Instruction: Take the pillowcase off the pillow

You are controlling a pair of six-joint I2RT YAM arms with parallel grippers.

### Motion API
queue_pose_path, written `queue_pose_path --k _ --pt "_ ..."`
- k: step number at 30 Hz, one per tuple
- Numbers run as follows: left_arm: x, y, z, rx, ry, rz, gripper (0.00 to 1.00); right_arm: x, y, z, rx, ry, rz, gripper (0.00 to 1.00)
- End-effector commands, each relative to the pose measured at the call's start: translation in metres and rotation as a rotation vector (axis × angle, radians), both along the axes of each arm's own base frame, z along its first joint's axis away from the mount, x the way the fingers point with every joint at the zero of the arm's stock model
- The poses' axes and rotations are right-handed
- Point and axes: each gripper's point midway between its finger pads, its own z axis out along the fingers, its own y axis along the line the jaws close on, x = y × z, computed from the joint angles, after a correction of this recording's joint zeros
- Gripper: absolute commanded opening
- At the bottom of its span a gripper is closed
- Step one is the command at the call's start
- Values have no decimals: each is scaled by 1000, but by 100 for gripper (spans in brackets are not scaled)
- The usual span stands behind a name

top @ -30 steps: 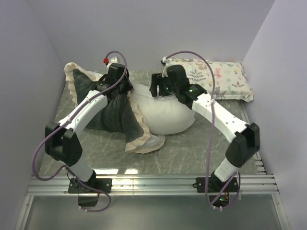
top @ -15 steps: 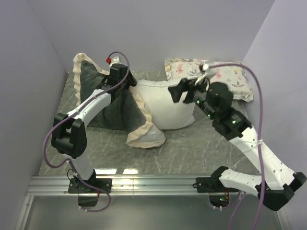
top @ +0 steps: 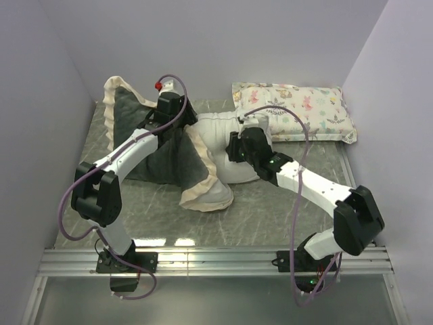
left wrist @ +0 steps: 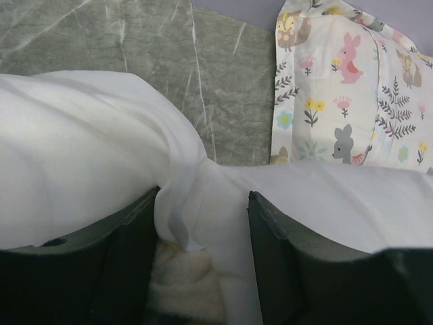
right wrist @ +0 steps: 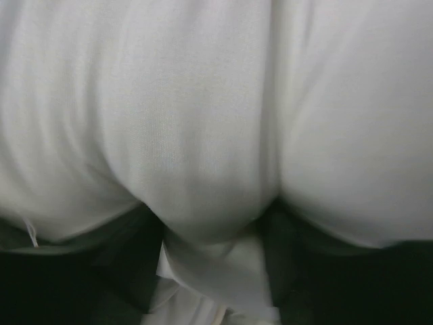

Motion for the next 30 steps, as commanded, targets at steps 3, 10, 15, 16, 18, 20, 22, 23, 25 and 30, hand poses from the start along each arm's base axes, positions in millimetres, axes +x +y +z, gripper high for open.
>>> queue_pose_path --k 3,10,15,16,18,20,22,23,25,30 --pt "-57 -15 -32 80 206 -115 63 4 0 -52 -82 162 -67 0" --pt "-51 6 109 102 -105 -75 81 1 -4 -49 -105 192 -63 0" --pt "-88 37 166 47 -228 -2 87 6 0 -49 -131 227 -39 0" --pt "-94 43 167 37 -226 21 87 6 3 -52 -133 242 -31 0" --pt "-113 64 156 52 -209 86 87 7 7 -51 -134 251 -20 0" --pt "-128 77 131 59 -166 125 87 8 9 -50 -130 253 -11 0" --pt "-133 81 115 64 -160 135 88 9 9 -49 -127 252 -11 0" --pt "-136 85 93 86 -131 143 90 9 9 -47 -126 249 -11 0" --pt "-133 87 78 94 -106 142 90 10 10 -45 -126 247 -8 0" --pt "-117 83 33 143 4 123 90 9 11 -35 -120 239 1 0"
